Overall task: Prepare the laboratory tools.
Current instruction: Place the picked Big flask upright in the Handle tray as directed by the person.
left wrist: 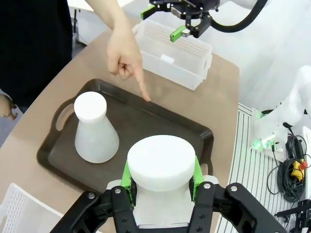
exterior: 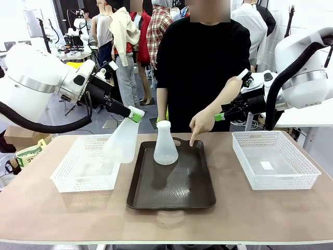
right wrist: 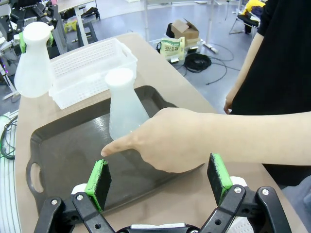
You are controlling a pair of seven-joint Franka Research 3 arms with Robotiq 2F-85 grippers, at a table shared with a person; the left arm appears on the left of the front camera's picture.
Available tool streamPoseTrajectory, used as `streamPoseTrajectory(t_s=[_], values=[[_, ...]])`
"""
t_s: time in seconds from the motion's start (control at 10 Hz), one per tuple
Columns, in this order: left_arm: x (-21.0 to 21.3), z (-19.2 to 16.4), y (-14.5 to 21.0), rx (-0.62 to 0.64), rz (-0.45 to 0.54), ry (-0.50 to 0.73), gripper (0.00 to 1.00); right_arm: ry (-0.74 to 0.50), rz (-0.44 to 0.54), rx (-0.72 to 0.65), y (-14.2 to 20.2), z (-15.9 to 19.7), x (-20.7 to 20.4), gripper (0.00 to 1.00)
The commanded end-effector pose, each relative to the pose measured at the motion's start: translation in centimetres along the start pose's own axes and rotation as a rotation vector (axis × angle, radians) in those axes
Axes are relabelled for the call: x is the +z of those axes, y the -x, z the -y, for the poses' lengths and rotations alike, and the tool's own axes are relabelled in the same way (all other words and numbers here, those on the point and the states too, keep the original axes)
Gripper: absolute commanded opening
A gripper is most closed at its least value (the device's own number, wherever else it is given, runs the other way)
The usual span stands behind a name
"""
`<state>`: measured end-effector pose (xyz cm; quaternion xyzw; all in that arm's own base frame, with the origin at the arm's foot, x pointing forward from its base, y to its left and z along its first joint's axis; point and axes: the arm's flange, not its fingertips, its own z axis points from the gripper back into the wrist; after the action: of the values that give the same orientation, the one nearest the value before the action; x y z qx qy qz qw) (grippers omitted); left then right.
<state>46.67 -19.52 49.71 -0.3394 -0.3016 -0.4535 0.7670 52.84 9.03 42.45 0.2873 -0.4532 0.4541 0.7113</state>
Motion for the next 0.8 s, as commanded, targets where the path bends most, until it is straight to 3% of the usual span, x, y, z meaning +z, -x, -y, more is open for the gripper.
streamPoseTrajectory(t_s=[0.0,0.1,0.3,0.5,0.7], values=[[0.6,0.0,-0.4,0.000,0.003,0.002,0.00,-0.002,-0.012,-0.012,-0.2,0.1,-0.1,1.00],[0.0,0.0,0.0,0.000,0.000,0.000,0.00,-0.002,-0.012,-0.012,-0.2,0.1,-0.1,1.00],[-3.4,1.0,2.2,-0.094,0.146,0.167,0.00,-0.002,-0.012,-0.012,-0.2,0.1,-0.1,1.00],[-7.2,2.9,3.8,-0.184,0.237,0.256,0.00,-0.002,-0.012,-0.012,-0.2,0.1,-0.1,1.00],[-10.4,3.3,5.4,-0.246,0.323,0.246,0.00,-0.002,-0.012,-0.012,-0.2,0.1,-0.1,1.00]])
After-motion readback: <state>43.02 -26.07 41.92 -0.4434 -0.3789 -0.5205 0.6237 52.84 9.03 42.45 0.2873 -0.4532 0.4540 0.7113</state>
